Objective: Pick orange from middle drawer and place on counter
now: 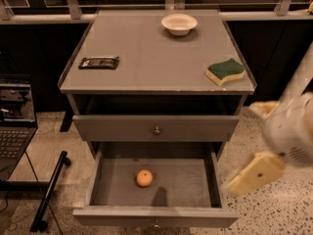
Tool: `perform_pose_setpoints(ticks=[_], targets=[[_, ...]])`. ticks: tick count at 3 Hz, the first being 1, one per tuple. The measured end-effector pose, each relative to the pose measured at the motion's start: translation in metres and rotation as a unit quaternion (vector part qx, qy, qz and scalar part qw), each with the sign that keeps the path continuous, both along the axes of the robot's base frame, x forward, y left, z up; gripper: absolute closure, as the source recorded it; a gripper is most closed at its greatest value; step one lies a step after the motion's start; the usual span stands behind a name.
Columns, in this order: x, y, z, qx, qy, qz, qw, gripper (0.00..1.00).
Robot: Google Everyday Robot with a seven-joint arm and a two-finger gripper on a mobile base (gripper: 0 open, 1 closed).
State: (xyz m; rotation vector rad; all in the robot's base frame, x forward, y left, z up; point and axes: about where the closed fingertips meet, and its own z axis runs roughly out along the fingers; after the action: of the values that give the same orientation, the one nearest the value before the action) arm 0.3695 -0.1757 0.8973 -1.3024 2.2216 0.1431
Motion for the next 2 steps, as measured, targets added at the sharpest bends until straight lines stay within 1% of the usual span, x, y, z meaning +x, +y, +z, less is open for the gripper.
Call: perform_pose_setpoints(ticks=[1, 2], targets=[[-0.005, 0.031, -0.09, 0.091, 0.033, -0.007, 0.9953, 0.0], [-0.008, 0.037, -0.141, 0.118, 0.058, -0.019, 0.9912, 0.0]])
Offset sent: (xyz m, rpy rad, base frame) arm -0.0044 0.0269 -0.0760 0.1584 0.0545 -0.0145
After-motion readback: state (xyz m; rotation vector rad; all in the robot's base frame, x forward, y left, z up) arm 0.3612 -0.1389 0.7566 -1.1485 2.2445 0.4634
